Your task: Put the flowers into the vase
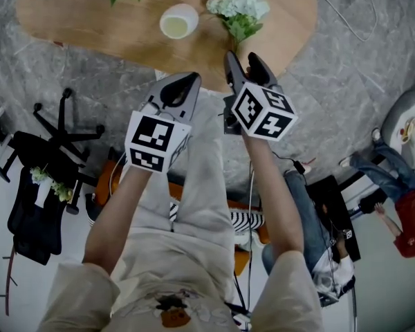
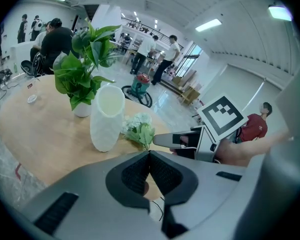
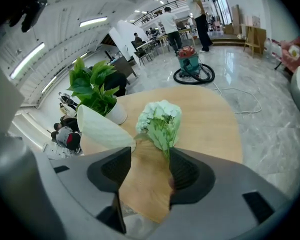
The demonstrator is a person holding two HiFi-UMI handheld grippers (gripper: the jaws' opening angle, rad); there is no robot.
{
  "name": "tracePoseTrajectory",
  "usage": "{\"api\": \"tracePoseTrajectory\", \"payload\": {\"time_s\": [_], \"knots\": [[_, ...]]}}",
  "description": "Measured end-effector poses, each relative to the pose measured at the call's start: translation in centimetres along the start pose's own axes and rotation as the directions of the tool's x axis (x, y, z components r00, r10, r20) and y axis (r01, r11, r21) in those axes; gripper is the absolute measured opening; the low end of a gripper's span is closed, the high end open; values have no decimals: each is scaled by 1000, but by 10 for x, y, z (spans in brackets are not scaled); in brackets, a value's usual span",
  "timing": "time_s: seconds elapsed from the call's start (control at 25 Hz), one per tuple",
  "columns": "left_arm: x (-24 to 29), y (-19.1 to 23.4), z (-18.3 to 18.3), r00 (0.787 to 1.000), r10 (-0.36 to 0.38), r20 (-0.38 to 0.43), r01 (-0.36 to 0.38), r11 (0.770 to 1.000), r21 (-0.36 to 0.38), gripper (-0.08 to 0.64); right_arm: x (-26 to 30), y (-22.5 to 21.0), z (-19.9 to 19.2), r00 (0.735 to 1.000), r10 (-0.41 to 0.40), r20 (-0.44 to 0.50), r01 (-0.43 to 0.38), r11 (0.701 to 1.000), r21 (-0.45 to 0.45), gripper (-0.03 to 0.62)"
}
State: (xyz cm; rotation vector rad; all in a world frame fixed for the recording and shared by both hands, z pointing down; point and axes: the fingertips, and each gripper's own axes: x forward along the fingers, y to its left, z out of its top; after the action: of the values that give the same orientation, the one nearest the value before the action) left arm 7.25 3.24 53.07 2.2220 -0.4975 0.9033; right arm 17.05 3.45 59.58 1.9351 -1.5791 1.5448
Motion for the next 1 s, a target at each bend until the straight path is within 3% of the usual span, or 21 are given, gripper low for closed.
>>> {"api": "tracePoseTrajectory", "payload": {"time_s": [0.32, 0.48, 1.0], "knots": [[4, 1, -3, 1000, -3, -5, 3, 1000, 14, 3, 20, -13, 0, 998, 32, -51, -35, 998, -45, 233], [5, 0, -2, 1000, -4, -7, 4, 1000, 13, 3, 28, -24, 3, 998, 47, -49, -48, 999, -10, 232], [13, 5, -7, 1000, 6, -5, -6, 1000, -10, 3, 49, -40, 10, 992, 64, -107, -67, 998, -18, 232]]}}
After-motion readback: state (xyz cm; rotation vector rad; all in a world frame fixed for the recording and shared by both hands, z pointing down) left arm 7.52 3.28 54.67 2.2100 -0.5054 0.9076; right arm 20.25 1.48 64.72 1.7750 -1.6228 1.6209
